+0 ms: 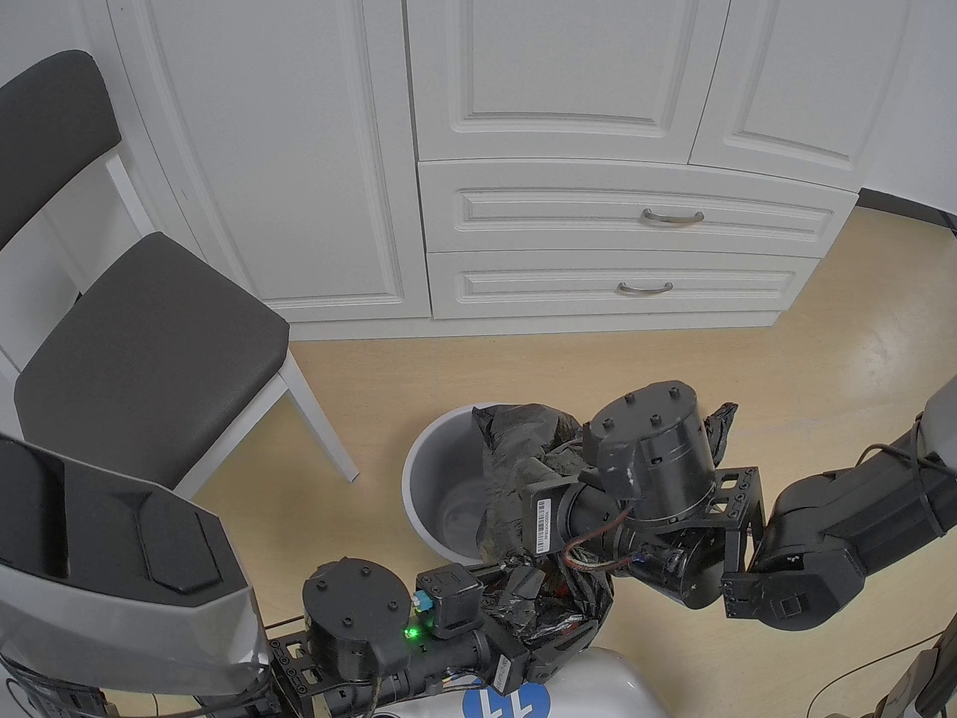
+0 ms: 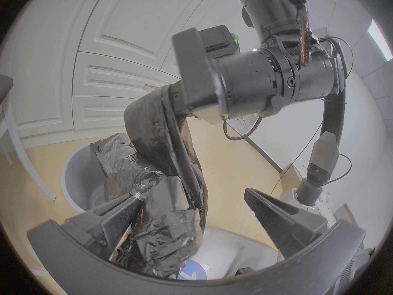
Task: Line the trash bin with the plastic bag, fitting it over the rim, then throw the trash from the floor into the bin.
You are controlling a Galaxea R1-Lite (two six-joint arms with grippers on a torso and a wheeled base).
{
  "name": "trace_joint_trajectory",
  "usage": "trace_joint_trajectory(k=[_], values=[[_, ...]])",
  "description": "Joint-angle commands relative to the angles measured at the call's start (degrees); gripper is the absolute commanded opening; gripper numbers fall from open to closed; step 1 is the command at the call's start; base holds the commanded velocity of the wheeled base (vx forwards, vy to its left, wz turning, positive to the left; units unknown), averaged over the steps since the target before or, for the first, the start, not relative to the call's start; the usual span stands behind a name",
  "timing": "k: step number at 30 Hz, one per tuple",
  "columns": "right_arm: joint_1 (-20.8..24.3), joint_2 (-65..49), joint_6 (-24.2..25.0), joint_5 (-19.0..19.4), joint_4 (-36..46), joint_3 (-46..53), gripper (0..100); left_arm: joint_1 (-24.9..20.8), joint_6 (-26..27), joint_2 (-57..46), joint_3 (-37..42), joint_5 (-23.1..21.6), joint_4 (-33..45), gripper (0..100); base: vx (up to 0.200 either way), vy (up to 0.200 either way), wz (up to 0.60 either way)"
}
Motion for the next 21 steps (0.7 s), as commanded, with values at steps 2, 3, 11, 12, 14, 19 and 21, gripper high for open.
trace_joint_trajectory(k=[2,3,11,12,14,19,21], values=[[0.7,1.2,2.4,-1.7,3.8,-3.4,0,-1.8,0.0,2.7,-2.9,4.3,0.0,100,0.000,0.000,0.00],[0.8,1.3,3.9,-1.9,5.3,-4.6,0,-1.9,0.0,3.4,-3.8,5.8,0.0,100,0.000,0.000,0.00],[1.2,1.4,8.0,-2.8,12.0,-8.8,0,-2.1,-1.1,5.3,-7.6,9.9,1.8,100,0.000,0.000,0.00],[1.3,1.4,8.0,-2.8,12.0,-8.8,0,-2.3,-2.0,5.3,-8.2,10.3,2.3,100,0.000,0.000,0.00],[1.4,1.3,8.0,-2.8,12.0,-8.8,0,-2.5,-3.0,5.2,-9.6,11.6,3.3,100,0.000,0.000,0.00],[1.6,1.4,8.3,-2.8,12.0,-8.8,0,-2.5,-4.6,5.2,-11.7,13.4,4.9,100,0.000,0.000,0.00],[1.7,1.5,8.2,-2.8,12.0,-8.8,0,-2.5,-5.0,5.2,-11.8,13.4,5.0,100,0.000,0.000,0.00]])
